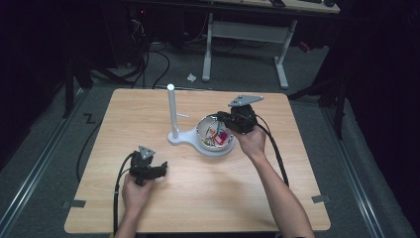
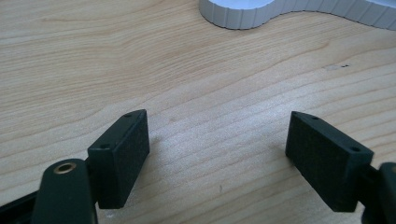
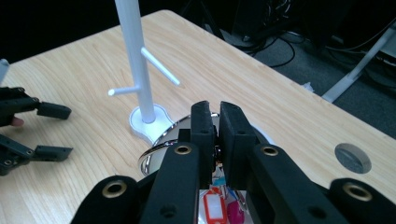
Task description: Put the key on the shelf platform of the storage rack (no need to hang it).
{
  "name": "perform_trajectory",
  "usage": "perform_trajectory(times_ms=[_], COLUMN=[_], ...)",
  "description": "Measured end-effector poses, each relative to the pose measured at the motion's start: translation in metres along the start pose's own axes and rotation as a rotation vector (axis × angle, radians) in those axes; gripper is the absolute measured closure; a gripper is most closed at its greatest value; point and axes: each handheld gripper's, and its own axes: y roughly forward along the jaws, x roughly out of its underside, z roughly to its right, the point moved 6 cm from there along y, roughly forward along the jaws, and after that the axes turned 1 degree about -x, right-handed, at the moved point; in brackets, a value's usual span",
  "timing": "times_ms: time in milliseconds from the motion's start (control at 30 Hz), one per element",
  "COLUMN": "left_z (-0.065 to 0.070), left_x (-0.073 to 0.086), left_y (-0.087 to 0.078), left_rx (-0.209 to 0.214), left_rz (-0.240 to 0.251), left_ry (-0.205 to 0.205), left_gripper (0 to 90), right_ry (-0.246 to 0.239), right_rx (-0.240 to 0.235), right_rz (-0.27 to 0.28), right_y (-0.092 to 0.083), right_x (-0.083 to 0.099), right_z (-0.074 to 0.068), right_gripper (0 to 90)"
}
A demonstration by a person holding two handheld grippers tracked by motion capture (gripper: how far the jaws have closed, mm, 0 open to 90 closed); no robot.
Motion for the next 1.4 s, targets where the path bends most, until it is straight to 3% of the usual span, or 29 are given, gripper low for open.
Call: perform_trajectory(times_ms=[667,733,967,1167,1400], left_z=[0.000,0.000,0.000,0.000,0.000], left_x=[0.000,0.000,0.000,0.000,0.000], left_y=[0.000,0.000,0.000,0.000,0.000], left_rx=[-0.001,-0.001,-0.001,-0.002,-0.002], left_rz=[0.000,0.000,0.000,0.000,0.000], left_ry=[-0.003,-0.003,-0.003,-0.006,-0.006], left_gripper=[22.0,22.0,22.0,22.0,22.0], right_ry=[0.007,0.024,0.002,0.038,0.048], right_rx=[-0.002,-0.012,0.009,-0.003,-0.005], right_rz=[-0.081,-0.074,-0.109,-0.160,-0.168], right_y=[0.019,0.017,0.016,0.029,0.034], right_x=[0.042,0.045,0.055,0.078,0.079], right_z=[0.003,0.004,0.005,0.008,0.006], right_gripper=[84.9,84.9,84.8,84.7,84.1])
